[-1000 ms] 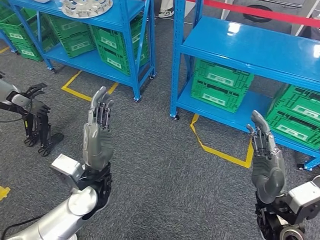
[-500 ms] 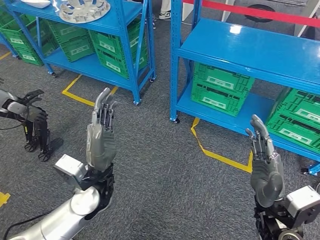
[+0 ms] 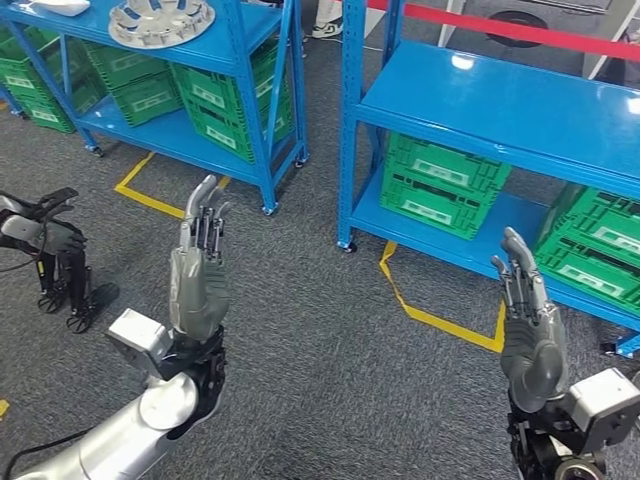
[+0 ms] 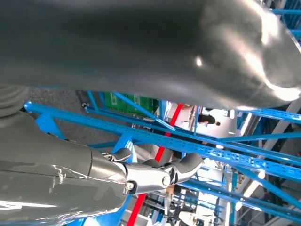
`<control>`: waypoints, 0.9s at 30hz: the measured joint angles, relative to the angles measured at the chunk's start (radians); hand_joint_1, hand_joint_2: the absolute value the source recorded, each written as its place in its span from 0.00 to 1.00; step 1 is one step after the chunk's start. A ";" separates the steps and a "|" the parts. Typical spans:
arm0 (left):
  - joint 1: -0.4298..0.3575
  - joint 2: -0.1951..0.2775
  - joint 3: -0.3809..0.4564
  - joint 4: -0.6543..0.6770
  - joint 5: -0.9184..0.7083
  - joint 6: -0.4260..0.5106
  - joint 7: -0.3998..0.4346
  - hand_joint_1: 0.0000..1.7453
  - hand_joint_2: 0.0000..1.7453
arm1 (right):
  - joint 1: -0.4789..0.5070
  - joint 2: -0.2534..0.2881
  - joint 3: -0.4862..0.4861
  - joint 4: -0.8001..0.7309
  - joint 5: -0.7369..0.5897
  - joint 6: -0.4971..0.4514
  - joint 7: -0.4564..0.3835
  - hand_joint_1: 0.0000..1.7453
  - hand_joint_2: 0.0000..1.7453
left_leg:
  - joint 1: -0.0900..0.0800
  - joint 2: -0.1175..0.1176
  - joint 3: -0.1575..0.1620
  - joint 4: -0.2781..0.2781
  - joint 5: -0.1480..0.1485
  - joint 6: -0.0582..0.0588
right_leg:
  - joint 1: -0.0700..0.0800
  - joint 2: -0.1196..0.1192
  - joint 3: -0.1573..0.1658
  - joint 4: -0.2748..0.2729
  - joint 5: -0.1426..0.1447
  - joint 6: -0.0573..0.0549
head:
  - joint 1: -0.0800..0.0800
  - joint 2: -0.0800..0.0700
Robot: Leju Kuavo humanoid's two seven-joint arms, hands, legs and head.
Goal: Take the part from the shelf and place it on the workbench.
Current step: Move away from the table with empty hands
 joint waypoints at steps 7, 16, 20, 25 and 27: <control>0.001 0.000 0.000 0.000 -0.001 0.008 0.000 0.00 0.00 | -0.001 0.000 0.002 0.000 0.000 -0.005 0.000 0.00 0.00 | -0.002 -0.002 0.002 0.000 -0.008 0.014 | -0.001 -0.002 0.013 -0.022 0.002 0.021 | 0.001 0.000; 0.002 0.000 0.000 0.000 -0.002 0.009 0.000 0.00 0.00 | -0.001 0.000 0.003 0.000 -0.016 -0.005 0.000 0.00 0.00 | -0.004 -0.002 0.007 -0.002 -0.008 0.016 | -0.002 -0.002 0.016 -0.026 0.004 0.038 | 0.001 0.000; 0.002 0.001 0.000 0.000 -0.003 0.009 -0.002 0.00 0.00 | -0.001 0.000 0.005 0.000 -0.018 0.000 0.000 0.00 0.00 | -0.007 -0.002 0.008 -0.001 -0.009 0.018 | -0.005 -0.002 0.017 -0.026 0.003 0.042 | 0.001 0.000; 0.003 0.006 0.000 0.000 -0.004 0.009 -0.002 0.00 0.00 | -0.001 0.000 0.006 0.000 -0.021 0.002 -0.001 0.00 0.00 | -0.012 -0.002 0.008 0.000 -0.015 0.026 | -0.009 -0.001 0.018 -0.028 0.000 0.049 | 0.001 0.000; 0.003 0.008 0.000 -0.002 -0.005 0.009 -0.002 0.00 0.00 | -0.001 0.000 0.007 -0.001 -0.024 0.005 -0.002 0.00 0.00 | -0.007 0.001 0.019 -0.013 -0.013 0.032 | -0.009 0.000 0.018 -0.025 -0.007 0.054 | 0.000 0.000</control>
